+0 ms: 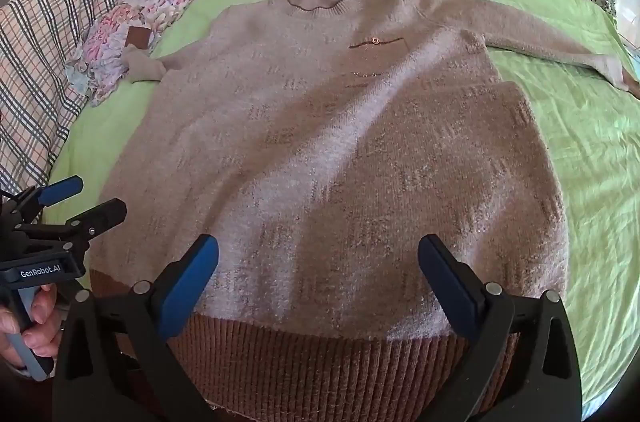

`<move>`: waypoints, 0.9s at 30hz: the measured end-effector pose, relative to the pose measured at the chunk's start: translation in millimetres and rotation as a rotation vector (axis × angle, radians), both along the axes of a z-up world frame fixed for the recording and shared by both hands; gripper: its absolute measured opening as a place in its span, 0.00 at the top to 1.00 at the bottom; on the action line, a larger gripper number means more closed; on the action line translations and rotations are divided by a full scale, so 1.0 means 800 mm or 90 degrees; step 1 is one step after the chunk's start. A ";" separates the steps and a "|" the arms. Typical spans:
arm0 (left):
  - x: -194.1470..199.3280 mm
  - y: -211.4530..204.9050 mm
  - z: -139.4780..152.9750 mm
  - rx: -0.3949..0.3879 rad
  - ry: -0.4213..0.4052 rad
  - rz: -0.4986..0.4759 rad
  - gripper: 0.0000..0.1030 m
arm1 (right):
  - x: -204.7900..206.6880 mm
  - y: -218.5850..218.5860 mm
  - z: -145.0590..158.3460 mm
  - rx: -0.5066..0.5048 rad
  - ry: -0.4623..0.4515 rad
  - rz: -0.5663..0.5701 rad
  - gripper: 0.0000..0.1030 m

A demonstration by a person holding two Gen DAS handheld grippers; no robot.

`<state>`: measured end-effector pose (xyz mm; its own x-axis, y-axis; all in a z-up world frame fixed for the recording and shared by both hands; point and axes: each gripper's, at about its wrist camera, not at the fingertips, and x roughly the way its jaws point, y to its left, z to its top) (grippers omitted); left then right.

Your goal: Fold small clothes

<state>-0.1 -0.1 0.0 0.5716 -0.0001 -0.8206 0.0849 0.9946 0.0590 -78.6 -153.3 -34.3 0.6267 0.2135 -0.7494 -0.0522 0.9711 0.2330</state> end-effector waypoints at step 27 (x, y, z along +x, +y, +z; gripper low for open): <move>0.002 0.000 0.006 -0.005 -0.005 -0.005 0.01 | 0.000 0.002 0.006 0.006 0.001 -0.001 0.03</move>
<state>1.9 0.1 4.5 0.5779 -0.0107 -0.8160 0.0917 0.9944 0.0519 -78.2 -151.5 -29.5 0.6261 0.2199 -0.7481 -0.0508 0.9689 0.2424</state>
